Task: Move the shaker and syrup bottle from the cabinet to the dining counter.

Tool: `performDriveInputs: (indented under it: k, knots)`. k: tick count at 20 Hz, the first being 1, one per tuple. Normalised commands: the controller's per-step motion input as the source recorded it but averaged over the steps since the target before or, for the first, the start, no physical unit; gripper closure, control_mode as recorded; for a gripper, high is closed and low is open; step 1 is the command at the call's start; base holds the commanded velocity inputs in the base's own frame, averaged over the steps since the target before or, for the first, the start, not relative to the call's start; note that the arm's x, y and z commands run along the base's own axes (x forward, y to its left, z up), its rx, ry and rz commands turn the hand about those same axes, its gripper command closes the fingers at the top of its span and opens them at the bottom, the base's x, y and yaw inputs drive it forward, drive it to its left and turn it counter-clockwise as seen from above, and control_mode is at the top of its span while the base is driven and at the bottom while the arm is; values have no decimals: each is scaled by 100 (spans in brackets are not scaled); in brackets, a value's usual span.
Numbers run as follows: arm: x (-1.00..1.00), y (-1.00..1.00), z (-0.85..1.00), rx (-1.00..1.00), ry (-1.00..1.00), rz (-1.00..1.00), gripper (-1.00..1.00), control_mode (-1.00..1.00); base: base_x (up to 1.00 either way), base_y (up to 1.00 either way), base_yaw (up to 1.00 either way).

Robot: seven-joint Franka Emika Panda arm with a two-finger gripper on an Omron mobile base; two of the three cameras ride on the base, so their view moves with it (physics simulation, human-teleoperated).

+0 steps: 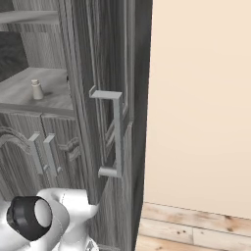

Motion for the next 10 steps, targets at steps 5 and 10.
performDriveInputs:
  k: [5, 10]
  knots:
    - [33, -68, 24, -5, -7, -5, -100, -100, 0, 0, 0]
    - [55, -90, 18, -4, -2, -11, -100, -100, 0, 0, 0]
